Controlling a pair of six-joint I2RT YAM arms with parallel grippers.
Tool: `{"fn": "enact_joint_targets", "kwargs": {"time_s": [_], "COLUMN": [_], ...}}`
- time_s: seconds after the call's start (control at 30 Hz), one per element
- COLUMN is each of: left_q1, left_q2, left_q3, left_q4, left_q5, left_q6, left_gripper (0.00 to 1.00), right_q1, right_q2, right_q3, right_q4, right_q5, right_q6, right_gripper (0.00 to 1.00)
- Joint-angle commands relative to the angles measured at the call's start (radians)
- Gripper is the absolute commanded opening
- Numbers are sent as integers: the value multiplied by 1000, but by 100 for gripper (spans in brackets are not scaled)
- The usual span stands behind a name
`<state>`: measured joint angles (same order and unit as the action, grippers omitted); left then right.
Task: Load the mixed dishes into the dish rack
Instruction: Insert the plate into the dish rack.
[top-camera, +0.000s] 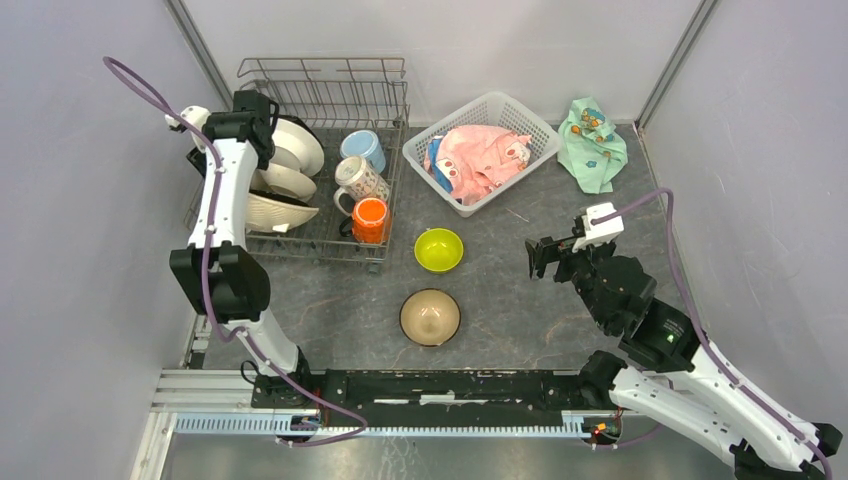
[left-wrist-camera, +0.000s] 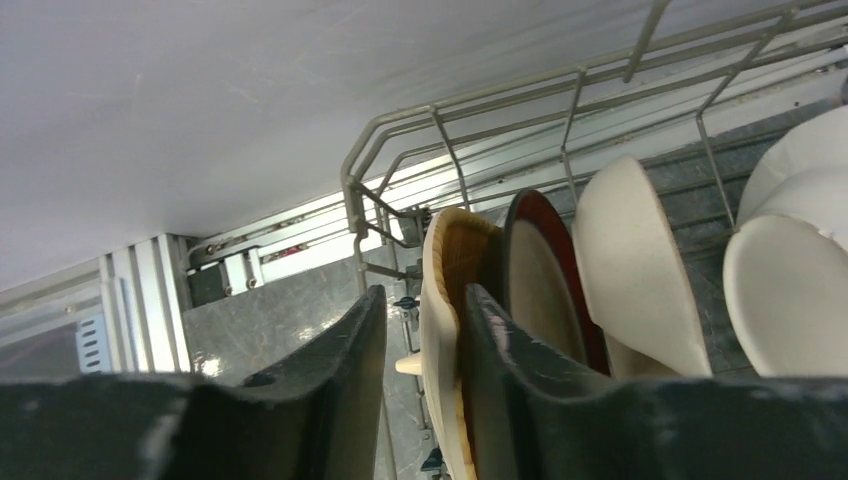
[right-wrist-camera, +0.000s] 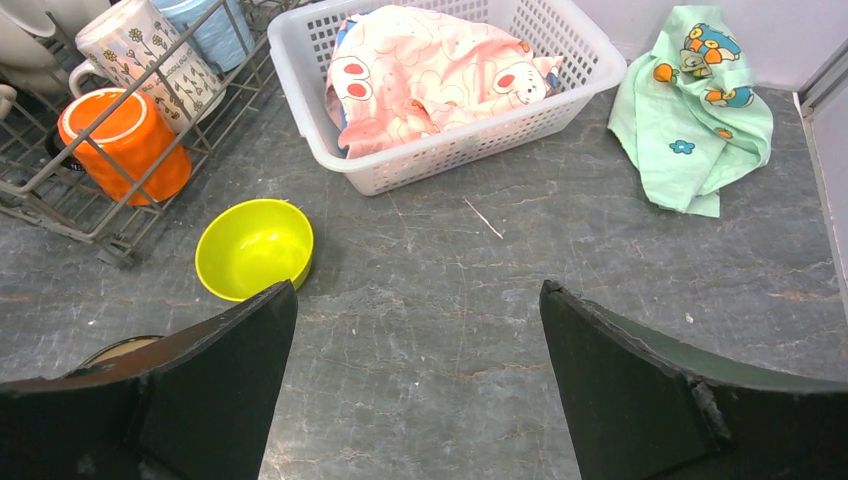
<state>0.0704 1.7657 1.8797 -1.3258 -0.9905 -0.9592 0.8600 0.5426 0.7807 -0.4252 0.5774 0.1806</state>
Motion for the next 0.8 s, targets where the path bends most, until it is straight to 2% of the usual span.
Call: {"fn": "enact_joint_targets", "kwargs": {"time_s": [0.0,0.1,0.2,0.53,0.77], "left_q1": [-3,-3,-3,-17,-56], "left_q2": [-74,-105,-113,-198,-309], "left_q3": [-50,-73,-45,-34,-97], "left_q4": [191,254,273,261,386], "left_q5": [23,64,97,188,454], "left_q6": [163,209,253,323,384], "left_gripper": [48,62,69,75,75], "right_q1": [1,1,1,2,1], "right_q2": [19,37,61,149,238], "right_q3": [26,38,60,154,253], "right_q4": [43,51,44,24,1], "right_q5": [13,7,-6,-53,-100], "right_q6": [-4,-3,-2,-5,-83], "right_gripper": [98,98,98,98,98]}}
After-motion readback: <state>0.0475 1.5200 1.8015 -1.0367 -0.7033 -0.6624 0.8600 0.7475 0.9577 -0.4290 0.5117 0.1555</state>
